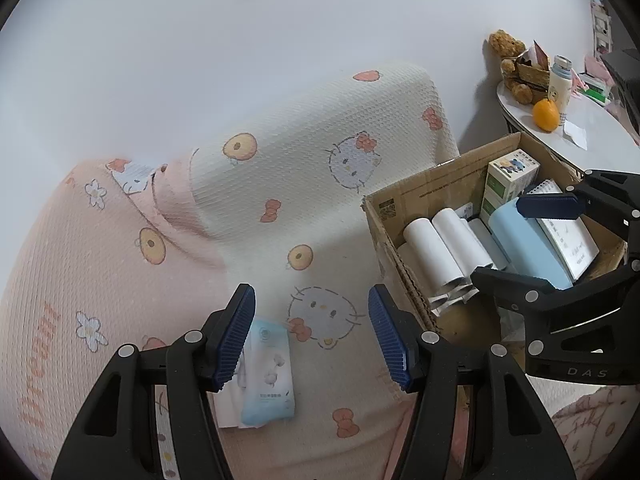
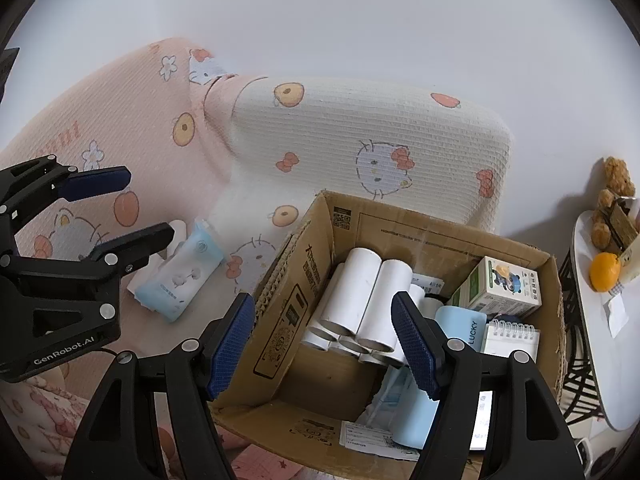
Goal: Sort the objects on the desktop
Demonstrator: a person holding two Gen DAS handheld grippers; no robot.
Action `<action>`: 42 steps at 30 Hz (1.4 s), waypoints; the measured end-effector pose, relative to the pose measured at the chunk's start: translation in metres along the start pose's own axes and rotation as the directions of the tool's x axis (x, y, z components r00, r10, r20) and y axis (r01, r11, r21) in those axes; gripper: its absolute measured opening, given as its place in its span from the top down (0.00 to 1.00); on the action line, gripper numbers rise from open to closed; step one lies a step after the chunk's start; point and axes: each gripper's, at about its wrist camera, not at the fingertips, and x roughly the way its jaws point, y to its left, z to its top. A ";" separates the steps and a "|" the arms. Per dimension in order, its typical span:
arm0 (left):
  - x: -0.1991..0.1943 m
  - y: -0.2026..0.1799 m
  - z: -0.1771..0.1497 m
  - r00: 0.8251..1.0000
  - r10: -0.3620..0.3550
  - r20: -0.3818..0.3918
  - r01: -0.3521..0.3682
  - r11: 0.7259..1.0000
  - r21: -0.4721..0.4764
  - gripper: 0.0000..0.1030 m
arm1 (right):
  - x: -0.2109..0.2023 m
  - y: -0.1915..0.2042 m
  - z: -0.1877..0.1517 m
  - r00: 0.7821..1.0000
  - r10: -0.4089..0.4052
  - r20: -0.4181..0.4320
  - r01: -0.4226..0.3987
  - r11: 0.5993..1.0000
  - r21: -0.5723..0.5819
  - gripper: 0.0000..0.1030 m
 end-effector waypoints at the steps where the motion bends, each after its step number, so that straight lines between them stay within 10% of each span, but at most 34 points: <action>1: 0.000 0.001 0.000 1.000 0.000 0.000 0.000 1.000 -0.001 0.38 | 0.000 0.000 0.000 1.000 0.000 0.000 0.000 1.000 -0.001 0.34; 42: -0.004 0.049 -0.019 0.999 0.019 0.034 -0.015 0.995 -0.100 0.38 | -0.001 0.042 0.010 0.999 -0.036 -0.002 0.035 0.994 -0.102 0.34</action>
